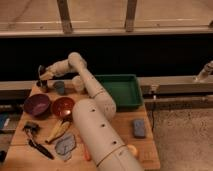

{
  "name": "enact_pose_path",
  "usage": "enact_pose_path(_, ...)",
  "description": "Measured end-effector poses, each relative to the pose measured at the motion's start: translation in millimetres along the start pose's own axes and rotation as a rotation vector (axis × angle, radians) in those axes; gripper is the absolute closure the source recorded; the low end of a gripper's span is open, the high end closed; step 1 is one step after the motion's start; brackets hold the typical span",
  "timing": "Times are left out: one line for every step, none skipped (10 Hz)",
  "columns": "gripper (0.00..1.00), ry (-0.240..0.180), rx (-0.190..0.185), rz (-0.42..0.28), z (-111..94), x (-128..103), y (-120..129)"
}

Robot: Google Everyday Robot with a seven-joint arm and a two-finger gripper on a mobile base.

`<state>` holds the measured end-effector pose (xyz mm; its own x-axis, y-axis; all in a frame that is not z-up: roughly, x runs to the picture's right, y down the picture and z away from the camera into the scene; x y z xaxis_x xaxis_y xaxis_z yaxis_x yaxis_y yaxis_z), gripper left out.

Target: Place eraser in metal cup

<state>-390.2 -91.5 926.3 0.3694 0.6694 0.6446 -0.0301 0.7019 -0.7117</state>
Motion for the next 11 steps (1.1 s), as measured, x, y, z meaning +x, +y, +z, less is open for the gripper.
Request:
enact_pose_path(0.84, -0.007, 0.04, 0.009, -1.7, 5.2, -4.8)
enact_pose_path(0.84, -0.019, 0.09, -0.003, -4.8, 5.5, -5.6)
enact_pose_path(0.84, -0.021, 0.125, -0.019, -2.5, 4.7, -6.3)
enact_pose_path(0.84, -0.033, 0.126, -0.029, 5.5, -2.0, -6.0)
enact_pose_path(0.84, -0.042, 0.115, -0.043, 15.9, -8.1, -4.1)
enact_pose_path(0.84, -0.05, 0.111, -0.053, 18.1, -12.4, -6.4)
enact_pose_path(0.84, -0.054, 0.107, -0.057, 18.8, -13.2, -8.2)
enact_pose_path(0.84, -0.058, 0.1, -0.064, 23.1, -16.6, -9.7)
enact_pose_path(0.84, -0.058, 0.091, -0.068, 28.1, -18.1, -8.8)
enact_pose_path(0.84, -0.058, 0.088, -0.07, 28.3, -18.3, -9.9)
enact_pose_path(0.84, -0.056, 0.086, -0.064, 26.1, -16.6, -11.7)
